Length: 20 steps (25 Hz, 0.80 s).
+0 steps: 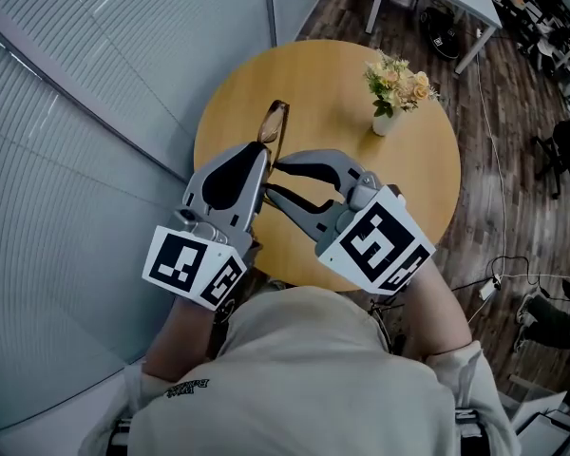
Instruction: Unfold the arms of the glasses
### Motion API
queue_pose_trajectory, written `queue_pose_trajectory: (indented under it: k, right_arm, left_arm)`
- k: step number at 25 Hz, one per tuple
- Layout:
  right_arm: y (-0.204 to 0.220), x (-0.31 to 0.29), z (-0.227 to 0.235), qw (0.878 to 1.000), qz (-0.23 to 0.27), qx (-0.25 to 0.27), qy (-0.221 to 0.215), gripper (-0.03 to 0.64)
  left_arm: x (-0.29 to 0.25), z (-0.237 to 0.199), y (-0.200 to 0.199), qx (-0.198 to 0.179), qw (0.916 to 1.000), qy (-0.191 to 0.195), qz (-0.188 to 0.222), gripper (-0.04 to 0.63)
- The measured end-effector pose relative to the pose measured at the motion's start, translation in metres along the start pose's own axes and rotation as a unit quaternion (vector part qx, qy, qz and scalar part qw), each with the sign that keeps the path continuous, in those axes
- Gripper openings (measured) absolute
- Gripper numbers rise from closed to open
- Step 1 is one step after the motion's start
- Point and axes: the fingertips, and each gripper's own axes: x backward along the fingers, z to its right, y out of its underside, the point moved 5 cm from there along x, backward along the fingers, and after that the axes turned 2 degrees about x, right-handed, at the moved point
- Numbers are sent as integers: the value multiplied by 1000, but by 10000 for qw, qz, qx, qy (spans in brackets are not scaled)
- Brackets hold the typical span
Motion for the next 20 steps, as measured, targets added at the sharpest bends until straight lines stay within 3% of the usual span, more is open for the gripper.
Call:
queue_pose_trajectory:
  k: [11,20]
  right_arm:
    - [11,-16,-3,9991,-372,56,-173,81]
    - [27,-24,-2,9984,-463,-222,-216,46]
  left_arm:
    - [-6,13,0,-28,9997,227,-65,41]
    - [-9,7,9,-60,9997,151,-166,41]
